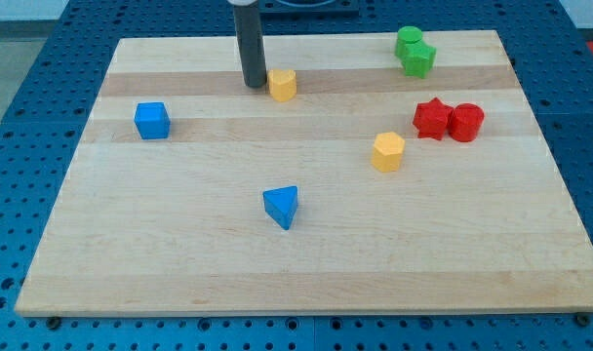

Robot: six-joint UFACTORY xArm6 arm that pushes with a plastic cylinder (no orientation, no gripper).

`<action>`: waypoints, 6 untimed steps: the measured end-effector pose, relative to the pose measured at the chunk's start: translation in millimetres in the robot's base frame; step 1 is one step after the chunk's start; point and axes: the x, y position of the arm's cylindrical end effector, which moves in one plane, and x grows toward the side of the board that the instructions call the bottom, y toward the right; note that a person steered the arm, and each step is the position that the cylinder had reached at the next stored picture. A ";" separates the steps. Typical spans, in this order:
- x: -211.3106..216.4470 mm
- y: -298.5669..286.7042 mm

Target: Move the triangle and heart vertically to each other

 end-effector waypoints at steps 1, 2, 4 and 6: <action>-1.7 27.2; 14.1 80.1; 4.6 21.0; 45.5 24.0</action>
